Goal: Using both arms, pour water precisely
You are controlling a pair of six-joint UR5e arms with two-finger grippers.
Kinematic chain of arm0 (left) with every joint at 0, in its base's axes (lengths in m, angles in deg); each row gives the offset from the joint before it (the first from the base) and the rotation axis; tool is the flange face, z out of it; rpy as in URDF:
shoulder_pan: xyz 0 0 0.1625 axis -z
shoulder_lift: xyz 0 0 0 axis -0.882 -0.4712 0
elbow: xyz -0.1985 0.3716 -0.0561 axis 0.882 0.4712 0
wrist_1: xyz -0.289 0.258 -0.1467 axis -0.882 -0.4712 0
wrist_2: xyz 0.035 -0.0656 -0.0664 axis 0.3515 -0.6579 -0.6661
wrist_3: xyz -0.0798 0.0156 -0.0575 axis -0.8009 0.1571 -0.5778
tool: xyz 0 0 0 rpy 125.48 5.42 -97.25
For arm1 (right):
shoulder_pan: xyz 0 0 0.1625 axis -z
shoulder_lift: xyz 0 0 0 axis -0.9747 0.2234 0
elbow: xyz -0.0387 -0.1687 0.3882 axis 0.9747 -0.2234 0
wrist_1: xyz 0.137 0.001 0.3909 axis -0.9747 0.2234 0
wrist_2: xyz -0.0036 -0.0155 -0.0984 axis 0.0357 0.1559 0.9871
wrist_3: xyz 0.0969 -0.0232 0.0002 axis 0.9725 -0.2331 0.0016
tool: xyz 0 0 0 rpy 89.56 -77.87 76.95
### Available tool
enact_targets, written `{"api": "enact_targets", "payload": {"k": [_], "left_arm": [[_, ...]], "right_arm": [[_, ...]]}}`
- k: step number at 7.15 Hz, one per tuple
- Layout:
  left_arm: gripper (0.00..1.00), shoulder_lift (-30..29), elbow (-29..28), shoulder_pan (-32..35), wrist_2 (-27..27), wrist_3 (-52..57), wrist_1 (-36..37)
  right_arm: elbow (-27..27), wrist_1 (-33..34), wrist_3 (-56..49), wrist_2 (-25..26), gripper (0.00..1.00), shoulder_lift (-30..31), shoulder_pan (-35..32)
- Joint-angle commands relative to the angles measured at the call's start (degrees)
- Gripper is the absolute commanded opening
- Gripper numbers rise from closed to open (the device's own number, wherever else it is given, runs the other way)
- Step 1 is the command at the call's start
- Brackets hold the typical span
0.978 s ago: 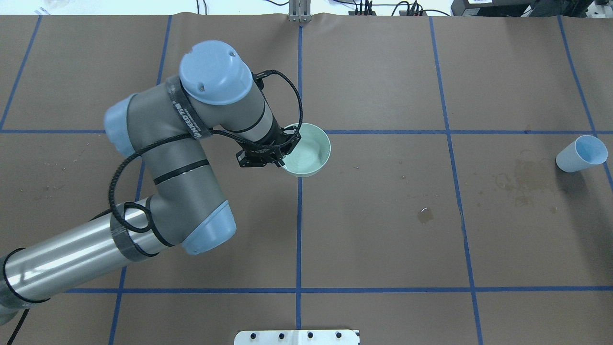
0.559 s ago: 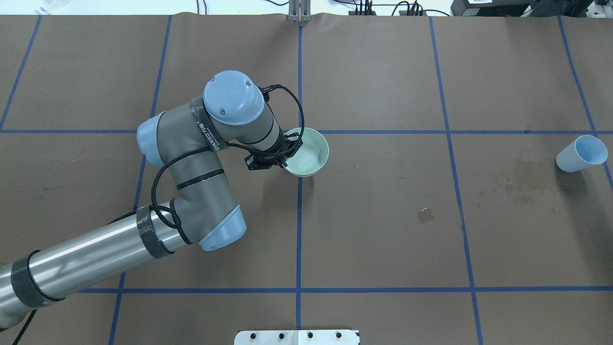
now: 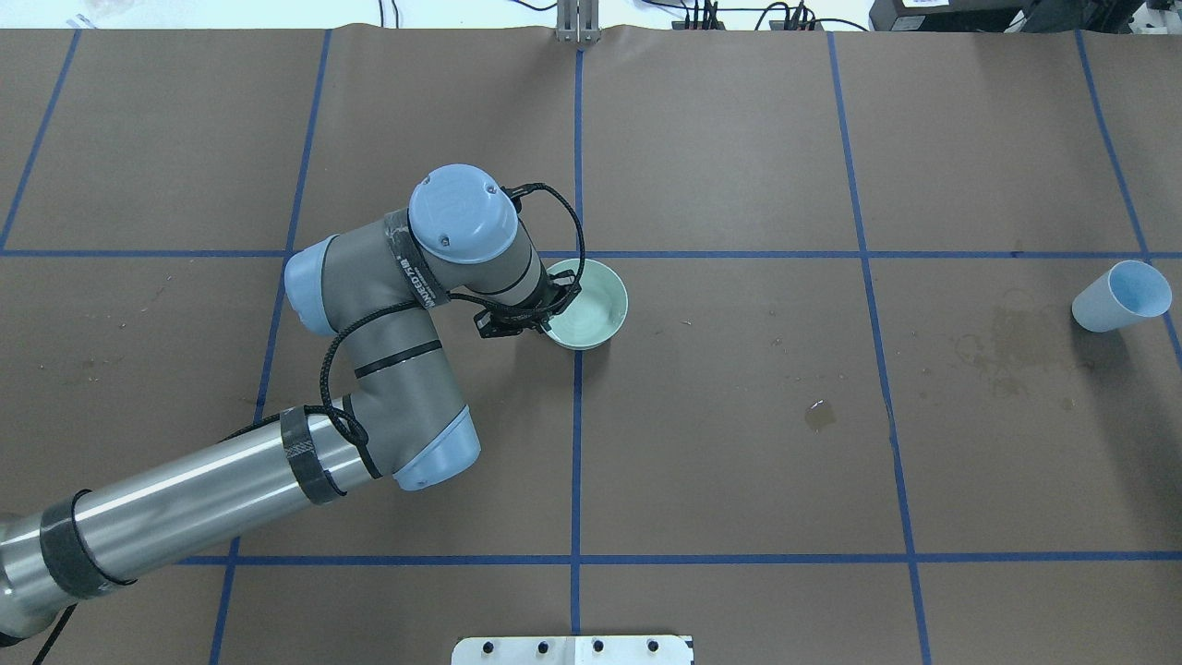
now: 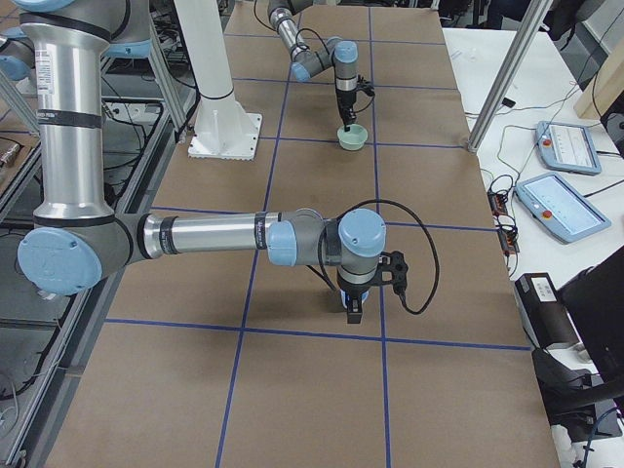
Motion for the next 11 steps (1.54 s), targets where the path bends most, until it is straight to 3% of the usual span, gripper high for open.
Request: {"api": "enact_targets", "payload": {"k": [1, 3, 4, 5, 6, 7, 8, 9, 10, 11], "left_arm": [[1.0, 0.5, 2.1, 0.4, -0.2, 0.7, -0.8], [1.0, 0.6, 8.4, 4.4, -3.0, 0.8, 4.1], [1.0, 0.7, 13.6, 8.5, -7.3, 2.0, 11.1], [1.0, 3.1, 20.7, 10.4, -8.2, 4.9, 17.6], [1.0, 6.0, 25.8, 11.9, -8.2, 7.7, 22.0], [1.0, 8.9, 29.0, 12.6, -8.1, 8.3, 23.0], [1.0, 10.3, 30.3, 12.7, -8.1, 8.3, 23.1], [1.0, 11.4, 30.5, 12.6, -7.8, 8.3, 23.0], [1.0, 12.3, 30.6, 12.6, -7.7, 8.3, 22.9], [1.0, 12.8, 30.6, 12.6, -7.6, 8.3, 22.8]], "right_arm": [[0.5, 0.0, 0.0, 0.4, 0.99, -0.4, -0.3], [2.5, 0.3, 0.7, 2.7, 0.99, -6.3, -1.6], [5.3, 0.1, 0.9, 2.2, 0.99, -3.6, -1.9], [7.6, -0.1, 0.9, 2.3, 0.99, 0.5, -1.9], [10.5, -3.3, 7.7, 2.4, 0.99, 3.9, -1.8], [12.0, -20.6, 20.2, 3.1, 0.99, 11.5, -0.7], [10.1, -44.2, 34.6, 10.8, 0.99, 20.8, 4.5], [7.2, -57.4, 45.9, 13.7, 1.0, 23.9, 9.3], [6.6, -60.0, 50.1, 16.4, 1.0, 24.1, 13.1], [6.6, -60.0, 51.1, 23.9, 1.0, 24.4, 19.3]]}}
